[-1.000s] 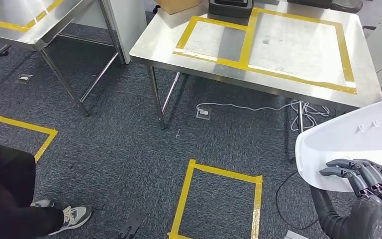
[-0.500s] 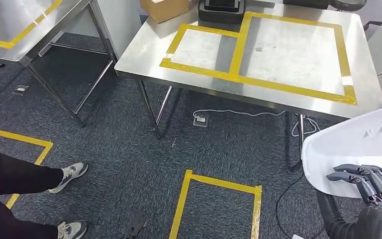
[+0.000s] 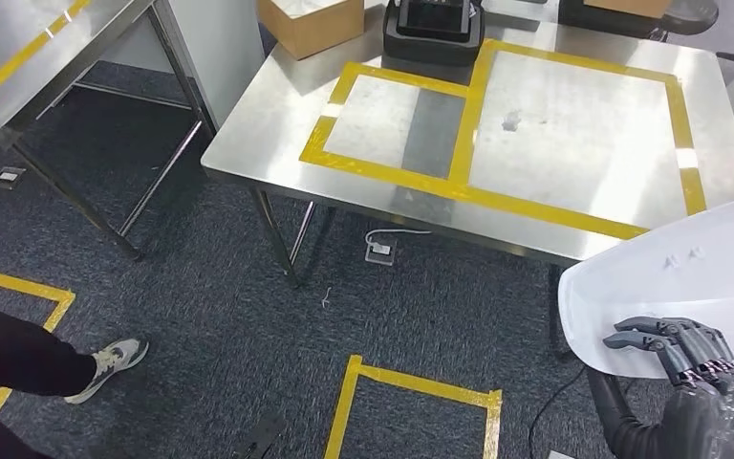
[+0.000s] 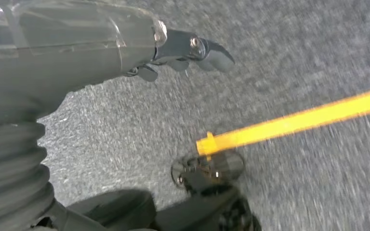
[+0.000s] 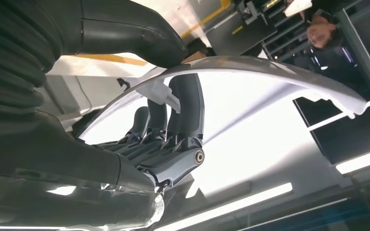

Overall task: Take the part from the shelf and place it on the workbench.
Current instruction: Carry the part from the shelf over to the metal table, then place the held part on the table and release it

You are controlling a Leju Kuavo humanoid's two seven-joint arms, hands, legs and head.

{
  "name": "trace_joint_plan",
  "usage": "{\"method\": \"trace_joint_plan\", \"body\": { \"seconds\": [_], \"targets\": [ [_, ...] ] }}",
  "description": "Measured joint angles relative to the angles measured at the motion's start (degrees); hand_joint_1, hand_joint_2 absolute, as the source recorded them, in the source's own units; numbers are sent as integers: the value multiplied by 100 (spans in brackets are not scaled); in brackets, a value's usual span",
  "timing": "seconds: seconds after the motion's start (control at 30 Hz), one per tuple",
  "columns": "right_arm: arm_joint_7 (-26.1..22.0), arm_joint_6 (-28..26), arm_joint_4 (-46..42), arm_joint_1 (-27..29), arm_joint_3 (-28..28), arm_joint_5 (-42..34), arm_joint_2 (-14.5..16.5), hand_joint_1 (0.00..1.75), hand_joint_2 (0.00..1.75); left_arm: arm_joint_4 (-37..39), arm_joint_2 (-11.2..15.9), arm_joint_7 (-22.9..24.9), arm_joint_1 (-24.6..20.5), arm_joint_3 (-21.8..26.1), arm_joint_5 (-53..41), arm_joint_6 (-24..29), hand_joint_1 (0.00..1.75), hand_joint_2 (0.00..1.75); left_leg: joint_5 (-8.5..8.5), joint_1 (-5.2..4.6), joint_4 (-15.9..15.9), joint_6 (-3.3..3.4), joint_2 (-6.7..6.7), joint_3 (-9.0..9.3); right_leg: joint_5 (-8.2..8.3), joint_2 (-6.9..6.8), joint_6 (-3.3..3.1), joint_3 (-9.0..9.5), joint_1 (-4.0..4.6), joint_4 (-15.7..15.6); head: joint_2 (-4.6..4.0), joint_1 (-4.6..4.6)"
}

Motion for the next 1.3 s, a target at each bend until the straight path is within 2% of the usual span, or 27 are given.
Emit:
{"method": "trace_joint_plan", "body": {
  "seconds": [0.07,0.1,0.13,0.23,0.27,0.3,0.33,0.4,0.47,0.53,0.57,0.6,0.63,0.67,0.73,0.77,0.8,0.87,0.93,1.0,1.03,1.07,1.1,1.13,1.2,1.23,1.3],
  "targets": [
    [-81,19,133,-61,69,-53,41,175,175,1,-3,-5,63,-20,-7,-10,0,175,-129,10,-247,-15,2,448,-429,-11,-6,-375,-2,29,0,3],
    [-116,28,172,-93,99,-72,57,175,175,1,-8,-12,71,-23,-11,-16,0,175,-191,13,-366,-26,-7,665,-492,-14,-43,-504,10,-118,-1,5],
    [-147,40,200,-121,130,-90,72,175,175,1,-15,-20,67,-25,-16,-25,0,175,-258,12,-476,-39,-14,872,-310,-11,-107,-605,36,-369,-1,8],
    [-191,82,272,-140,219,-126,112,175,175,-2,-65,-38,52,-26,-26,-42,0,175,-504,7,-708,-120,-43,1334,1300,43,-338,-762,171,-1295,-1,49],
    [-193,88,288,-148,245,-131,122,175,175,-4,-81,-39,40,-27,-27,-44,0,175,-570,7,-760,-156,-55,1438,1610,60,-384,-774,202,-1422,-1,58],
    [-195,90,296,-166,268,-132,131,175,175,-8,-92,-42,6,-29,-28,-44,0,175,-578,4,-749,-203,-72,1495,1619,66,-413,-757,218,-1436,-1,53],
    [-197,91,298,-191,287,-132,140,175,175,-11,-98,-46,-37,-31,-30,-44,0,175,-537,5,-657,-242,-83,1493,1515,50,-443,-691,209,-1421,-1,44],
    [-201,87,300,-230,310,-128,168,175,175,-17,-98,-56,-115,-32,-33,-44,0,175,-348,-8,-13,-284,-101,1238,1347,24,-500,-465,186,-1514,-1,13],
    [-202,89,323,-236,334,-128,195,175,175,-16,-96,-61,-135,-33,-38,-43,0,175,-443,-24,820,-286,-104,723,1191,5,-524,-175,168,-1629,-1,-8],
    [-202,100,350,-239,367,-129,212,175,175,-15,-94,-60,-110,-34,-48,-44,0,175,-976,-30,1240,-290,-104,177,1020,7,-526,133,163,-1736,-1,-12],
    [-202,114,359,-244,385,-129,221,175,175,-15,-93,-59,-94,-34,-54,-45,0,175,-1248,-31,1262,-293,-104,-64,930,10,-521,298,162,-1788,-1,-12],
    [-202,132,365,-253,402,-129,231,175,175,-15,-93,-58,-79,-34,-56,-45,0,175,-1393,-31,1183,-295,-102,-284,839,13,-512,464,162,-1835,-1,-12],
    [-203,155,371,-268,419,-129,241,175,175,-15,-93,-57,-63,-35,-55,-45,0,175,-1308,-30,1025,-294,-100,-485,751,14,-498,620,163,-1868,-1,-12],
    [-203,182,380,-284,433,-129,249,175,175,-14,-93,-54,-41,-36,-46,-44,0,175,-880,-31,788,-286,-99,-677,654,16,-479,743,165,-1887,-1,-10],
    [-204,239,414,-312,459,-130,263,175,175,-9,-96,-41,36,-37,-13,-43,0,175,396,-44,286,-219,-85,-1021,453,47,-424,866,180,-1774,-1,7],
    [-205,269,431,-323,473,-131,269,175,175,-7,-104,-39,70,-38,6,-42,0,175,839,-60,168,-166,-80,-1122,359,65,-394,870,181,-1700,-1,12],
    [-206,293,444,-344,487,-133,274,175,175,-5,-113,-50,85,-39,19,-42,0,175,1004,-80,141,-115,-78,-1173,284,79,-364,874,177,-1627,0,18],
    [-219,319,455,-413,516,-139,284,175,175,-7,-127,-107,43,-39,33,-40,0,175,867,-93,219,-25,-94,-1132,160,62,-308,892,152,-1549,1,11],
    [-246,320,462,-489,539,-151,295,175,175,-8,-128,-172,-18,-37,32,-31,0,175,774,-77,208,37,-99,-1026,-66,27,-219,747,124,-1152,1,12],
    [-264,320,486,-530,560,-173,304,175,175,-7,-128,-209,-27,-37,26,-5,0,175,680,-74,200,49,-75,-880,-400,11,-114,338,80,-378,1,17],
    [-265,322,505,-538,572,-184,307,175,175,-5,-128,-219,-19,-37,25,16,0,175,629,-74,199,43,-58,-808,-496,9,-81,114,60,-34,1,16],
    [-266,325,524,-540,585,-191,309,175,175,-4,-128,-226,-9,-37,24,40,0,175,580,-75,199,38,-43,-742,-468,8,-73,-60,46,162,1,17],
    [-266,330,539,-541,597,-193,311,175,175,-3,-128,-232,-4,-37,24,62,0,175,537,-78,198,33,-32,-680,-304,7,-89,-163,43,166,1,17],
    [-266,337,549,-542,609,-193,312,175,175,-2,-130,-238,-9,-37,21,79,0,175,503,-83,195,28,-29,-627,-25,8,-126,-184,49,-30,1,17],
    [-265,351,553,-553,630,-193,314,175,175,-2,-150,-246,-34,-37,9,94,0,175,464,-96,186,14,-31,-563,573,24,-255,-82,91,-695,1,14],
    [-265,358,551,-561,642,-192,315,175,175,-3,-166,-250,-49,-37,2,97,0,175,462,-97,183,-2,-33,-559,762,33,-312,-36,117,-952,1,13],
    [-265,373,550,-577,668,-192,319,175,175,-7,-198,-257,-65,-37,-7,101,0,175,481,-86,173,-52,-32,-578,871,43,-379,-11,156,-1131,1,10]
  ]
}}
